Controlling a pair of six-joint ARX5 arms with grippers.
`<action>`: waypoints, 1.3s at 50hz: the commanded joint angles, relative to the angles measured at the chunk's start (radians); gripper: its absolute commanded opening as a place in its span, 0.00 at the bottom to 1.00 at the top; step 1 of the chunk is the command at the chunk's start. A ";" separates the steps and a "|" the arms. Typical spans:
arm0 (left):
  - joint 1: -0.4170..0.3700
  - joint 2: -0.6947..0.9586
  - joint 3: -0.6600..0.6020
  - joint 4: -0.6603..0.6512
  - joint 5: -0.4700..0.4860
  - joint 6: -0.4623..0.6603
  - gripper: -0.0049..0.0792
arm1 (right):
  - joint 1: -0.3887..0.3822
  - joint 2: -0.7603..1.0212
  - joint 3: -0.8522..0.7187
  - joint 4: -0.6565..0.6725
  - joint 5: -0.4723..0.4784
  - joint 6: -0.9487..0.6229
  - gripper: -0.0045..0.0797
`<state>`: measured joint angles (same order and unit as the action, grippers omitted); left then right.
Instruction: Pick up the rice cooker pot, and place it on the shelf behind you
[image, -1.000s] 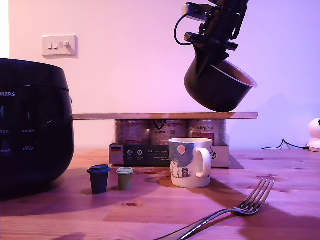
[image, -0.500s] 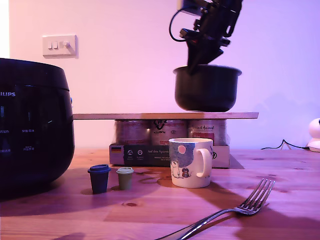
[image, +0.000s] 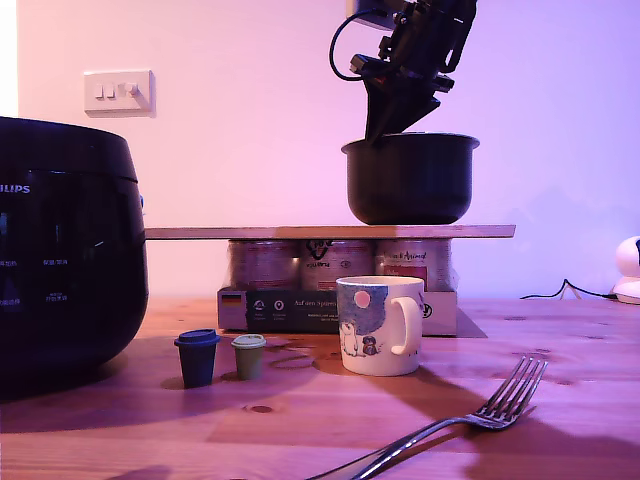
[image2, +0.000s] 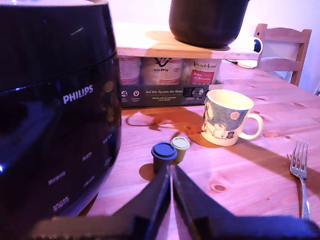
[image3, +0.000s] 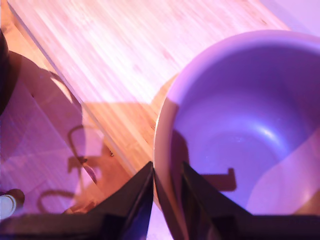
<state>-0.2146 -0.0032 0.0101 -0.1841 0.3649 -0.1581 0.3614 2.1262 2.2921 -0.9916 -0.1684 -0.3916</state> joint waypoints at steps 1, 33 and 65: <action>-0.003 -0.010 -0.031 -0.029 0.000 0.001 0.04 | 0.001 -0.018 0.050 0.008 0.003 0.011 0.23; -0.003 -0.010 -0.031 -0.029 0.000 0.001 0.04 | 0.003 -0.018 0.294 -0.112 0.028 0.140 0.04; -0.003 -0.010 -0.031 -0.029 0.000 0.001 0.04 | 0.003 -0.085 0.335 -0.158 0.176 0.262 0.04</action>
<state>-0.2146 -0.0032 0.0101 -0.1844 0.3649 -0.1581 0.3614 2.0769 2.6183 -1.1439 -0.0006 -0.1318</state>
